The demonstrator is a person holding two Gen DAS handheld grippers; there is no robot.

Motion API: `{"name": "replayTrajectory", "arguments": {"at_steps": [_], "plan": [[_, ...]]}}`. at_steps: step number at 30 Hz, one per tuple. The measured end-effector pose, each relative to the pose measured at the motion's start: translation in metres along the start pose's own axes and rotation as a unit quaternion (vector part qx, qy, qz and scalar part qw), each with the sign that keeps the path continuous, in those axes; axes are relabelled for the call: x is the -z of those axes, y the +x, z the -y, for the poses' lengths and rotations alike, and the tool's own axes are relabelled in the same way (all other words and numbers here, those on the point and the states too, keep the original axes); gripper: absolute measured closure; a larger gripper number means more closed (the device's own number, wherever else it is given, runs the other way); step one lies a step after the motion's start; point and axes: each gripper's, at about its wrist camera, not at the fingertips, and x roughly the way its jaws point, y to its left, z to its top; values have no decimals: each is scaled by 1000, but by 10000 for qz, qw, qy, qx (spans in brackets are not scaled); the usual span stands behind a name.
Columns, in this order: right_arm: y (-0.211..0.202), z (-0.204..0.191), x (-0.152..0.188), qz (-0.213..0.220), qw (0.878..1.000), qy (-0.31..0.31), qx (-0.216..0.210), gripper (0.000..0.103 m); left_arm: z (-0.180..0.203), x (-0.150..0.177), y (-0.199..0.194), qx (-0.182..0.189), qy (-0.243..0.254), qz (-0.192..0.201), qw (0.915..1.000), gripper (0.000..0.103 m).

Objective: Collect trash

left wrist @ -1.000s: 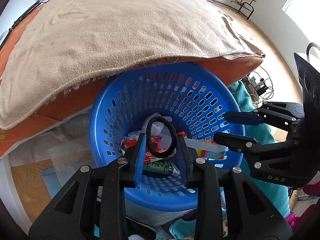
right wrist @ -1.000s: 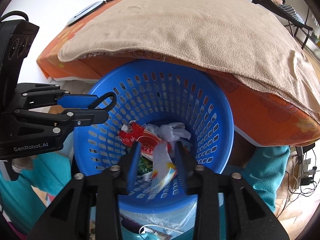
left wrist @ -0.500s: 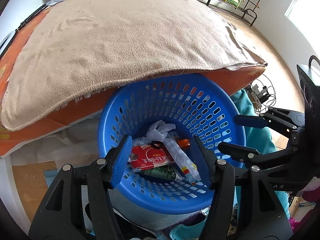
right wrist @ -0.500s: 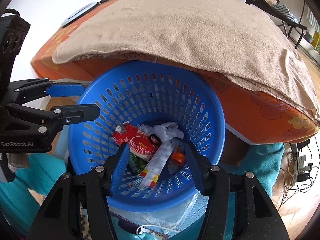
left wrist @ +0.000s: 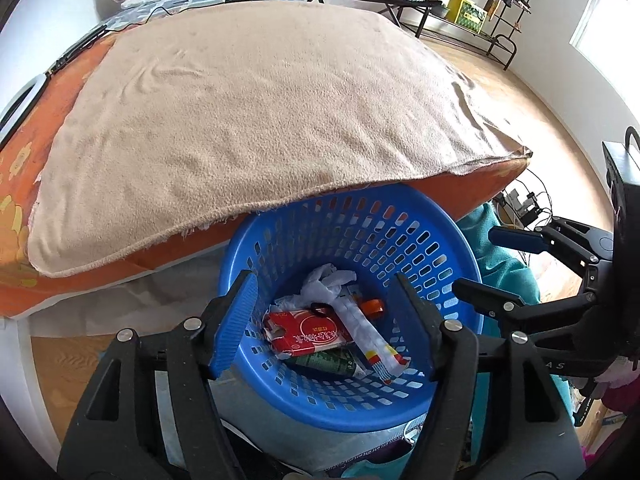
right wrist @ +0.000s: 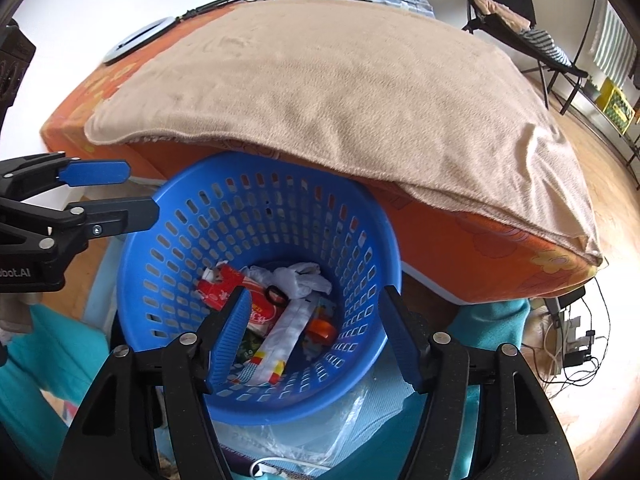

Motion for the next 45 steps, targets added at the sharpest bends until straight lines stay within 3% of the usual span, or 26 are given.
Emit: {"name": "replayTrajectory", "arguments": {"at_steps": [6,12,15,20,33,45], "plan": [[-19,7,-10,290,9995,93,94,38,-2,-15,-24,-16,-60,289,9996,33],[-43,14,-24,679,9974,227,123,37,-4,-35,-56,-14,-102,742,9972,25],[-55,17,-30,871,9956,327,108,28,-2,-44,-69,3,-72,905,9959,24],[-74,20,-42,1160,9923,422,140,27,6,-53,-89,-92,109,1198,9927,17],[-92,32,-60,1585,9849,692,116,24,6,-72,-112,-196,25,1720,9849,11],[-81,41,-67,1587,9824,985,-36,24,3,-80,-101,-312,-27,1688,9852,10]]}}
